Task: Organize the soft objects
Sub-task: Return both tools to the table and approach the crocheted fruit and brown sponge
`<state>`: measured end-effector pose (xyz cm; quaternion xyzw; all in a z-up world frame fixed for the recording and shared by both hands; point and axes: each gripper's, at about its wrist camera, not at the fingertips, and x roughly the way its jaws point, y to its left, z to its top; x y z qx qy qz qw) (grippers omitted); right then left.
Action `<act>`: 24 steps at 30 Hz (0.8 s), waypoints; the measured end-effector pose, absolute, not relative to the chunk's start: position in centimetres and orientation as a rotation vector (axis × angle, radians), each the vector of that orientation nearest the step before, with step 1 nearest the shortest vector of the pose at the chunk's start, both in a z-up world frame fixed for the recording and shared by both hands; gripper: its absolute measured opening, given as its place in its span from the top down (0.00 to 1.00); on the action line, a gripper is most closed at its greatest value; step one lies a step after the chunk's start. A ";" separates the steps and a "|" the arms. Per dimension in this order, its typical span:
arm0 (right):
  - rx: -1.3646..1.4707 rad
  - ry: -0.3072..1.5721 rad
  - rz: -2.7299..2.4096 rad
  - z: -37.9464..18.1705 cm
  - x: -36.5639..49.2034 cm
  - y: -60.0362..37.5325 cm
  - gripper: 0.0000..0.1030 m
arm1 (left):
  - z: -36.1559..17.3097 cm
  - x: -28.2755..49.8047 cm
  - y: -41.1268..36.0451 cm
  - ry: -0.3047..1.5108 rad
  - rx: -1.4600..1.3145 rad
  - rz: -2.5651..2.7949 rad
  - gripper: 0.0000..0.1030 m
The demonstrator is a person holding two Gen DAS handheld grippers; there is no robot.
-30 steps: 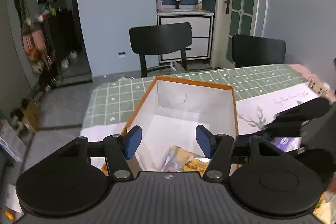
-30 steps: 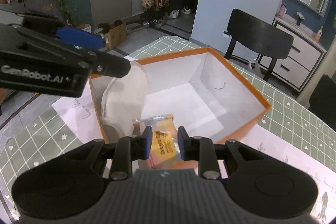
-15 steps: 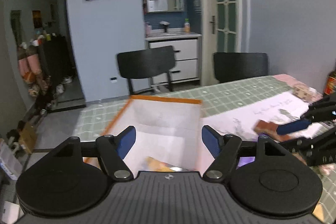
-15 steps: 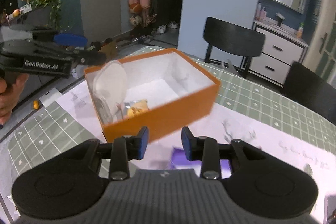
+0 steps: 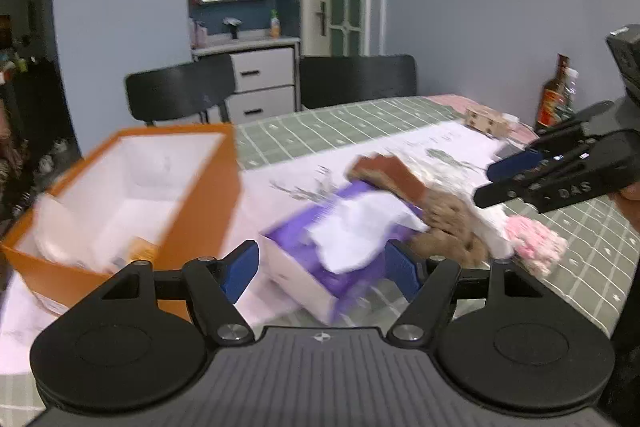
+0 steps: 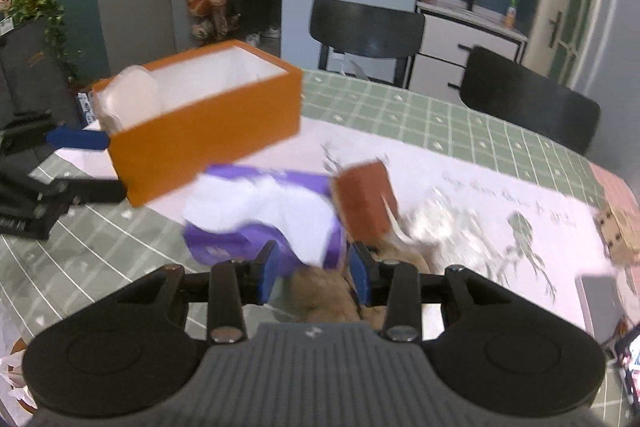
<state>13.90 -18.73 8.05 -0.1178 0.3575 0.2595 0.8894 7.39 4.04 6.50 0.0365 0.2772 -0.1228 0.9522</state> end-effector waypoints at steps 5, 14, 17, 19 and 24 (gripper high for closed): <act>-0.260 0.753 0.544 6.0 13.8 -20.3 0.60 | 4.2 6.8 0.9 0.608 0.051 -0.292 0.18; -0.235 0.752 0.538 3.6 14.5 -22.2 0.56 | 0.8 5.9 -3.5 0.689 0.042 -0.381 0.18; -0.234 0.735 0.533 4.0 14.9 -21.7 0.54 | -0.1 5.9 -4.7 0.706 0.037 -0.399 0.18; -0.219 0.714 0.523 4.6 15.3 -21.3 0.49 | -0.8 6.1 -5.3 0.718 0.037 -0.401 0.18; -0.178 0.704 0.506 5.5 17.2 -19.6 0.48 | -2.2 6.4 -5.9 0.757 0.024 -0.394 0.19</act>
